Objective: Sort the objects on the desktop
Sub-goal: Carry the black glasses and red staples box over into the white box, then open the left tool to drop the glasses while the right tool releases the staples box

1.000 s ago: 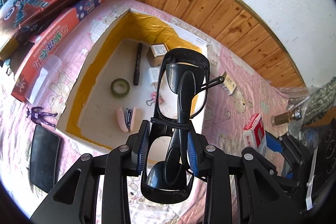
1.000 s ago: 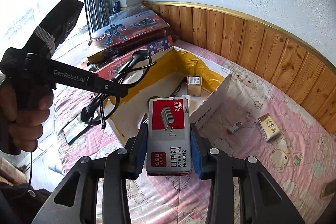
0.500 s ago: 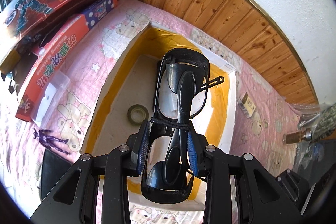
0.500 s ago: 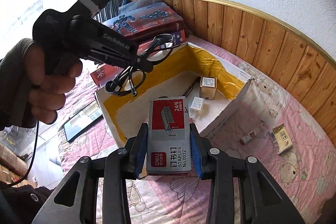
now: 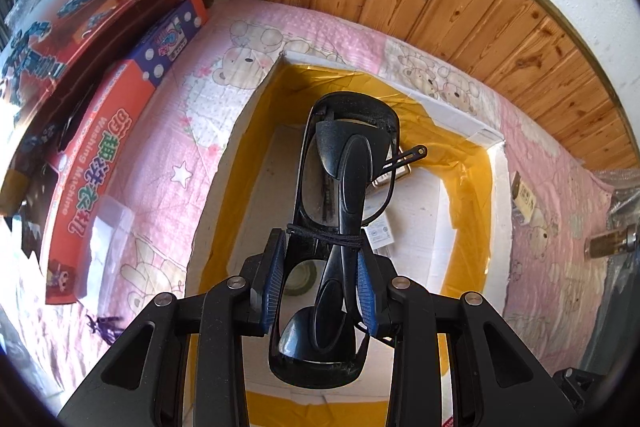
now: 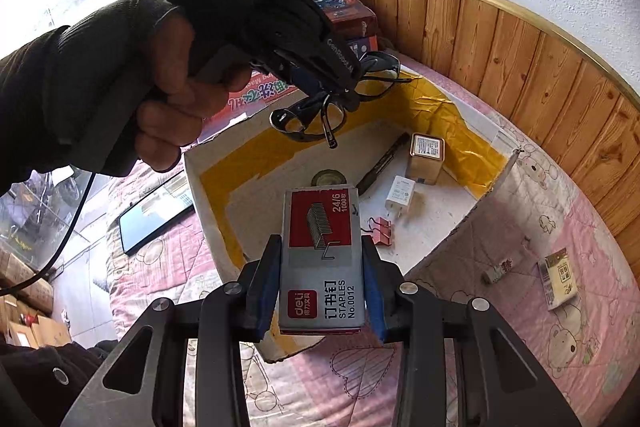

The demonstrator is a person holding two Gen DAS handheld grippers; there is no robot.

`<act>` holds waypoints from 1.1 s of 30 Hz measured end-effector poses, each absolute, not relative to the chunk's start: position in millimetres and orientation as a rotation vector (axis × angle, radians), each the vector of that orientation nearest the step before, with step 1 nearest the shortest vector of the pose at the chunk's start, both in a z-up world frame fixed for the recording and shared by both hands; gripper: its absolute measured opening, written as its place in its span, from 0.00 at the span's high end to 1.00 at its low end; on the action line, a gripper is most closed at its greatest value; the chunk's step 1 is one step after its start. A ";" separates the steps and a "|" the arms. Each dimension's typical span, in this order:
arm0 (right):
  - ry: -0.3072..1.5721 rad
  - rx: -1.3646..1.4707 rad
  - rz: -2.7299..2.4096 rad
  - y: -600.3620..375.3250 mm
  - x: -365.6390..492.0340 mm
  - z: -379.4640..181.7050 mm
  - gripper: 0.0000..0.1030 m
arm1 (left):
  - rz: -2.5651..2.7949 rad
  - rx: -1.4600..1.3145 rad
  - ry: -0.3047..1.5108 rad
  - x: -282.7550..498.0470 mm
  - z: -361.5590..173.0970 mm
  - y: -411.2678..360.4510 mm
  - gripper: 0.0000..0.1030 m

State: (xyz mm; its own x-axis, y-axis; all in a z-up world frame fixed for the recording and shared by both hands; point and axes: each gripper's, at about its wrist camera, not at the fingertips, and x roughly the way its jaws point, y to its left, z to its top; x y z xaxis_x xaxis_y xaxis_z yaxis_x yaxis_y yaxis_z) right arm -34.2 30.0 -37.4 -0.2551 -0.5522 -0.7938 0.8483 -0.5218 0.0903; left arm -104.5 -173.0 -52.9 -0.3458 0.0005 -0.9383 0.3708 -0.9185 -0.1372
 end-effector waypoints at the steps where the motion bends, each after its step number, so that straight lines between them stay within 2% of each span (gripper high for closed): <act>1: 0.455 1.008 -1.898 28.2 -34.7 -38.9 0.63 | -2.353 1.648 0.461 -107.4 -54.9 -172.6 0.68; 11: 0.501 1.020 -1.856 11.3 -41.7 -53.8 0.63 | -2.323 1.687 0.343 -126.8 -80.8 -178.6 0.68; 26: 0.598 1.044 -1.800 -0.5 -47.4 -76.9 0.63 | -2.267 1.698 0.062 -129.1 -108.3 -167.7 0.68; 33: 0.626 1.071 -1.771 -2.7 -49.3 -85.5 0.62 | -2.241 1.692 0.056 -131.8 -111.4 -172.6 0.67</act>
